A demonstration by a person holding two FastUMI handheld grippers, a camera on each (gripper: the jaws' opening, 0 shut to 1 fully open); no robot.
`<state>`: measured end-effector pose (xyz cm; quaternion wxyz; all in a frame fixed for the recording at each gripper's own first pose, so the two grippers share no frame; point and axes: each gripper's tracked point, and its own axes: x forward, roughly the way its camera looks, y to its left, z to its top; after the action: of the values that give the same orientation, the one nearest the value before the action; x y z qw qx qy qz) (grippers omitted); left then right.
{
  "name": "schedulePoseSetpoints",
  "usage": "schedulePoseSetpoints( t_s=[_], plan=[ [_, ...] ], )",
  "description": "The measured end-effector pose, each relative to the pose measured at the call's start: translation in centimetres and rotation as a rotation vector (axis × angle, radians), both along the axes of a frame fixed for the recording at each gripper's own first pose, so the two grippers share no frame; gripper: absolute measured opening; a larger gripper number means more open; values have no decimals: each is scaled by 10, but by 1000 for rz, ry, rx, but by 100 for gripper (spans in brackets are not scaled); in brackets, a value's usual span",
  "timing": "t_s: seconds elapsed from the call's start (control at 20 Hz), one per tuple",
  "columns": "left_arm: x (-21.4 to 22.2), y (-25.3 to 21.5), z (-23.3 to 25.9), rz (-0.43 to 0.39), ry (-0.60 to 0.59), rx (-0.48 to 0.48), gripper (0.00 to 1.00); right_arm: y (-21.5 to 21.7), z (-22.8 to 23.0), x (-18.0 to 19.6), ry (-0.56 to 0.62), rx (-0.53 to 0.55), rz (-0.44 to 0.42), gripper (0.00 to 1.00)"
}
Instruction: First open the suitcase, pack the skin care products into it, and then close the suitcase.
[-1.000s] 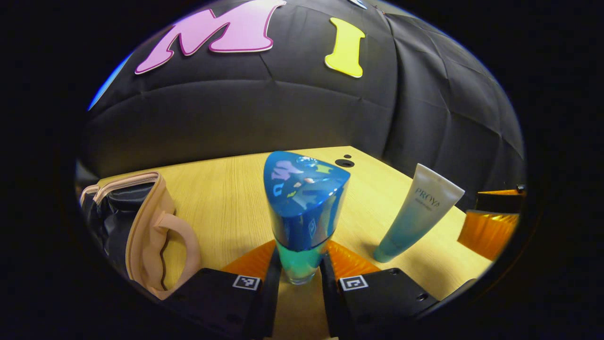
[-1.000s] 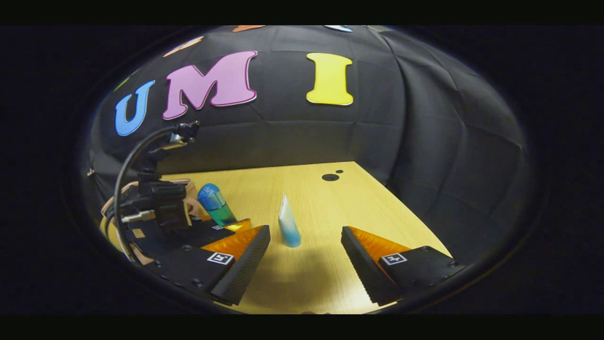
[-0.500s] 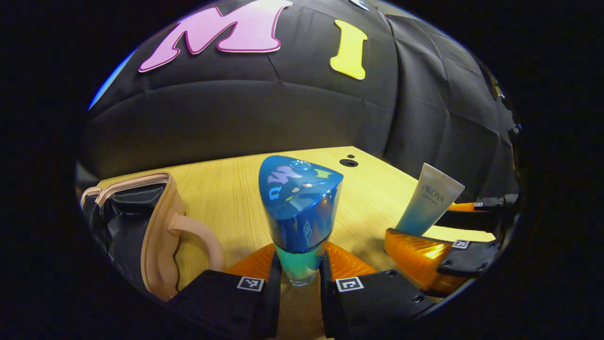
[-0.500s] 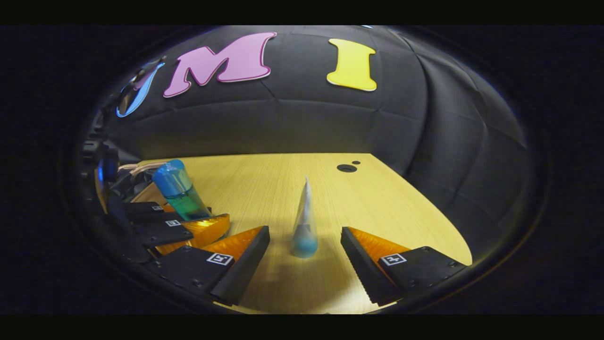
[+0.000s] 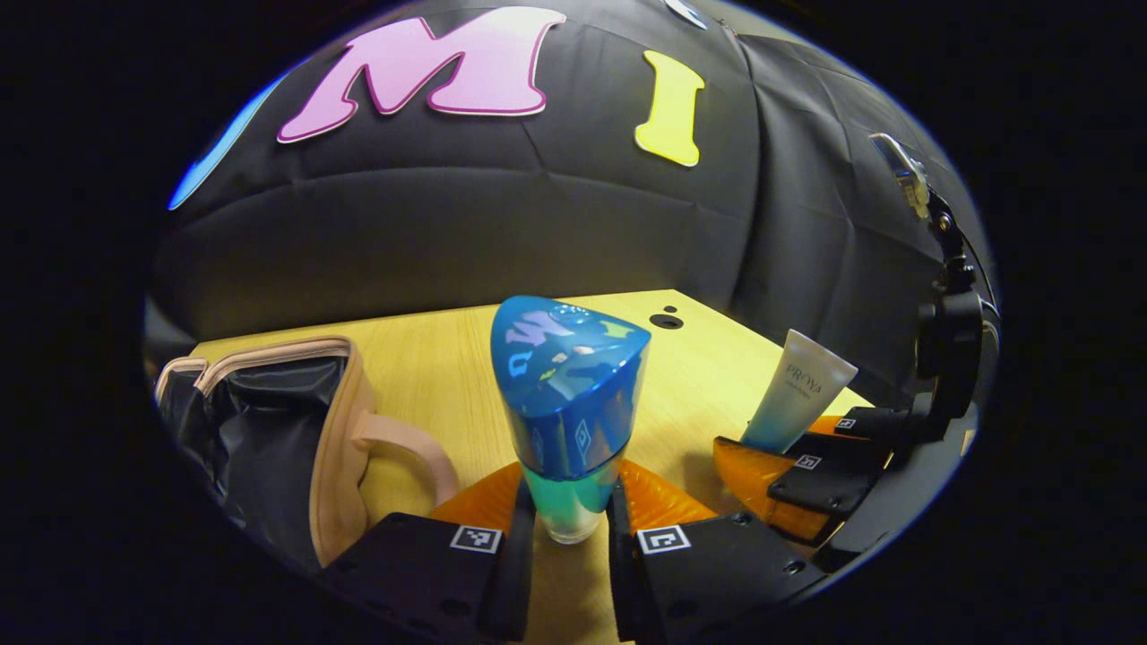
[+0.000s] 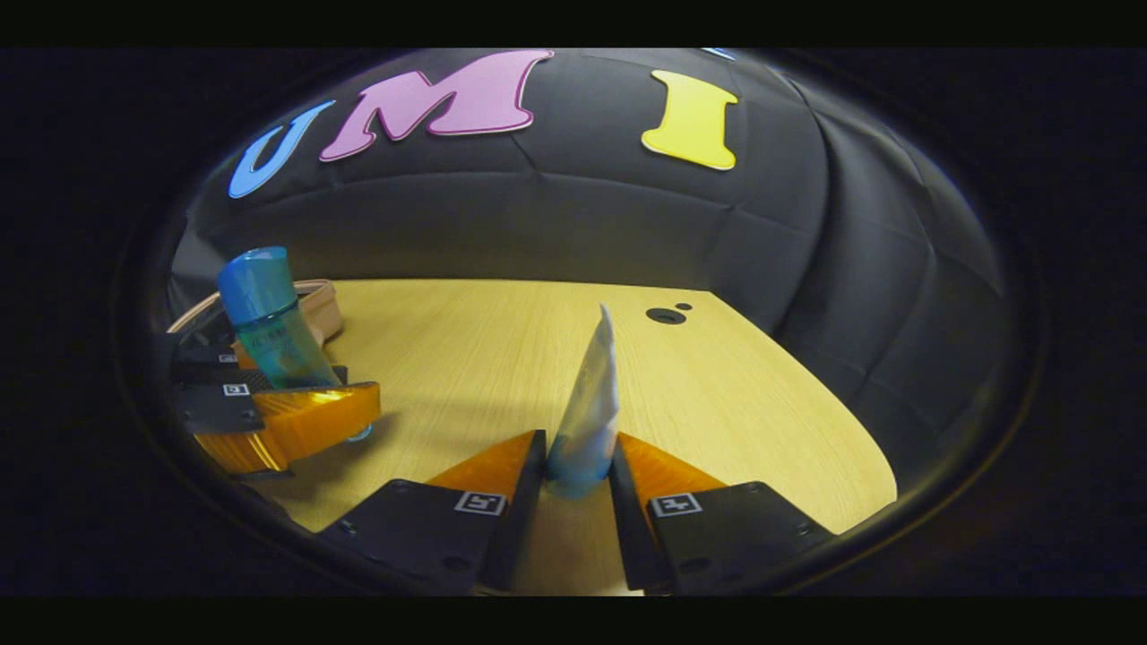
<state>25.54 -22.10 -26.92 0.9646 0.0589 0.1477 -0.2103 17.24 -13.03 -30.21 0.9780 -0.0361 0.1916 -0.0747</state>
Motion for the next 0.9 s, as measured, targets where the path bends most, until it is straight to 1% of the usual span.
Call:
schedulePoseSetpoints(
  t_s=[0.05, 0.1, 0.15, 0.2, 0.3, 0.35, 0.4, 0.45, 0.5, 0.55, 0.6, 0.65, 0.8, 0.85, 0.9],
  plan=[
    [-2, 3, 0, 8, 8, -8, 41, 3, -1, 0, 0, 11, 10, 43],
    [-4, 5, 1, 13, 10, -16, 41, 5, 0, -1, -2, 13, 22, 40],
    [-6, 6, 3, 18, 7, -17, 44, 7, 0, -1, -1, 14, 30, 40],
    [-7, 8, 6, 23, 0, -18, 41, 8, -1, -4, 6, 13, 38, 37],
    [-11, 8, 15, 24, -18, -26, 41, 9, 3, -8, 1, 2, 45, 37],
    [-14, 9, 22, 25, -24, -33, 44, 9, 8, -9, -9, -2, 47, 37],
    [-17, 13, 28, 27, -24, -43, 40, 9, 16, -11, -29, -2, 50, 41],
    [-21, 17, 36, 32, -26, -56, 40, 12, 24, -13, -41, 2, 55, 36],
    [-24, 24, 46, 43, -24, -71, 40, 15, 32, -17, -50, 5, 63, 36],
    [-28, 32, 55, 56, -21, -82, 41, 18, 42, -21, -61, 5, 73, 31],
    [-33, 44, 64, 75, -23, -82, 40, 21, 52, -25, -74, 1, 87, 31],
    [-39, 60, 72, 96, -29, -76, 40, 26, 61, -29, -85, 2, 104, 36],
    [-51, 111, 81, 174, -8, -37, 40, 46, 83, -39, -109, 4, 162, 36],
    [-54, 130, 79, 204, 9, -23, 40, 53, 88, -42, -117, 4, 180, 31],
    [-55, 149, 77, 237, 33, -11, 40, 60, 91, -44, -123, 9, 195, 36]
  ],
)
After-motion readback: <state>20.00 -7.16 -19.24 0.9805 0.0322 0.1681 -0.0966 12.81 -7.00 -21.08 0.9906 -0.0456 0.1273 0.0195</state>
